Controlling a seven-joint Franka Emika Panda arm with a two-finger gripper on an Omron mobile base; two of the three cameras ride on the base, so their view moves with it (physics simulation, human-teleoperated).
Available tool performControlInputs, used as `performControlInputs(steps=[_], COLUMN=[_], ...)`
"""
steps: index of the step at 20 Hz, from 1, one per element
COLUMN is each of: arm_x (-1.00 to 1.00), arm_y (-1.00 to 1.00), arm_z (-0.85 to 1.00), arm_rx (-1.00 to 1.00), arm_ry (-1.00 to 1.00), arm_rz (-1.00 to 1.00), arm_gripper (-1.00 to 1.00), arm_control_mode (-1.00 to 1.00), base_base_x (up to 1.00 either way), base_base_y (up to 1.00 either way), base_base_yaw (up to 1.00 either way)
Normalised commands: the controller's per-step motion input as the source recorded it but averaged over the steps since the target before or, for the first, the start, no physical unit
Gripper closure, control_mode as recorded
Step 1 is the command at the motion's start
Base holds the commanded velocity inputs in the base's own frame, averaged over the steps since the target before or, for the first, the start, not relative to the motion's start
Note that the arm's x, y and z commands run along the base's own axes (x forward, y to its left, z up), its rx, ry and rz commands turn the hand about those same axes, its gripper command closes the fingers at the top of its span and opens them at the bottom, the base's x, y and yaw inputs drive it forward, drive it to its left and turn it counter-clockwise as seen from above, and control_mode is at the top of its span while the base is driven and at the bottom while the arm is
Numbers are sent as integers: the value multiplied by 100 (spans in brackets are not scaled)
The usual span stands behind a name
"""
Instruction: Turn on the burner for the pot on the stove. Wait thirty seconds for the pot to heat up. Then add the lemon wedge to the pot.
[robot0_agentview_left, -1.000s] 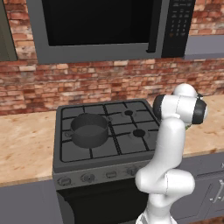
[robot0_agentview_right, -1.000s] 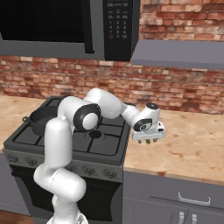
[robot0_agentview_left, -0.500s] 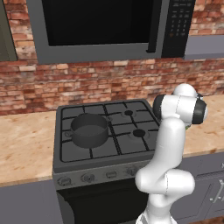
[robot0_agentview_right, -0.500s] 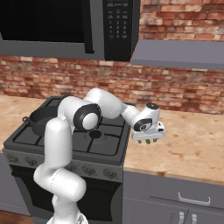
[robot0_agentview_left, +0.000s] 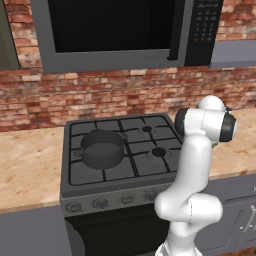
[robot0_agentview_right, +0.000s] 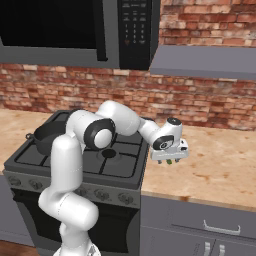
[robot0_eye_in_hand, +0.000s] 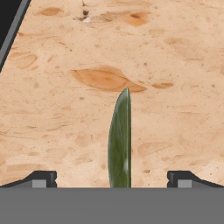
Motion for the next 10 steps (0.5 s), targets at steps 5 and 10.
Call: performControlInputs(steps=[5, 10], arm_x=[0, 0], arm_y=[0, 0], arm_z=[0, 0], arm_rx=[0, 0], arm_ry=[0, 0], arm_rz=[0, 0], arm_gripper=[-100, -100], arm_control_mode=[-100, -100], base_base_x=[0, 0], base_base_y=[0, 0], base_base_yaw=[0, 0])
